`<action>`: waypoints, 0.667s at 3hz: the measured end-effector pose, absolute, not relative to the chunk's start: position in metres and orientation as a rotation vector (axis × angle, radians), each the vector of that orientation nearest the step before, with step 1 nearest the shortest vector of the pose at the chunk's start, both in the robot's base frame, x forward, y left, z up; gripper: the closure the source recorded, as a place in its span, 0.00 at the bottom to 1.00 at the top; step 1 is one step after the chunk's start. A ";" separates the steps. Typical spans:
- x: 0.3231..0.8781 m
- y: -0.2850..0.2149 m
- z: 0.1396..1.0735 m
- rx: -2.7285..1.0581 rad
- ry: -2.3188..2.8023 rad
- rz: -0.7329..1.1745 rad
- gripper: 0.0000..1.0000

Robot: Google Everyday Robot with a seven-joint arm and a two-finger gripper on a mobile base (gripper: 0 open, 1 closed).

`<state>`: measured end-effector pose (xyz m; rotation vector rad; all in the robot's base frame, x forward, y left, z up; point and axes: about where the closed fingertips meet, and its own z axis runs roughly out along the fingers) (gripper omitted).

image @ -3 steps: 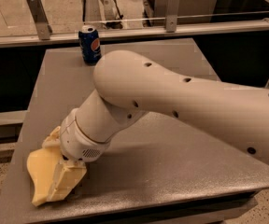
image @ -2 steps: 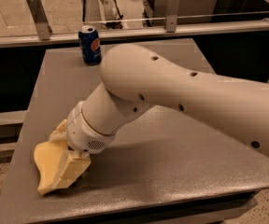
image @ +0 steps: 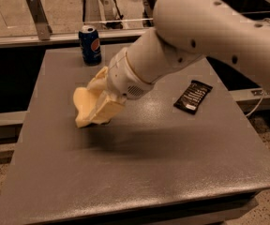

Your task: Move sponge near rxbar chocolate

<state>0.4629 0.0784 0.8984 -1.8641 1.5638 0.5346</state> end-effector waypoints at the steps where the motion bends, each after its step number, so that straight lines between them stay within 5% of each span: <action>1: 0.474 0.074 0.921 -1.834 1.542 0.497 1.00; 2: 0.483 0.070 0.920 -1.828 1.539 0.494 1.00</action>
Offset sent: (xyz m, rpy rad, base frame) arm 0.0129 -0.0053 0.0258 0.0226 -0.0465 -0.0223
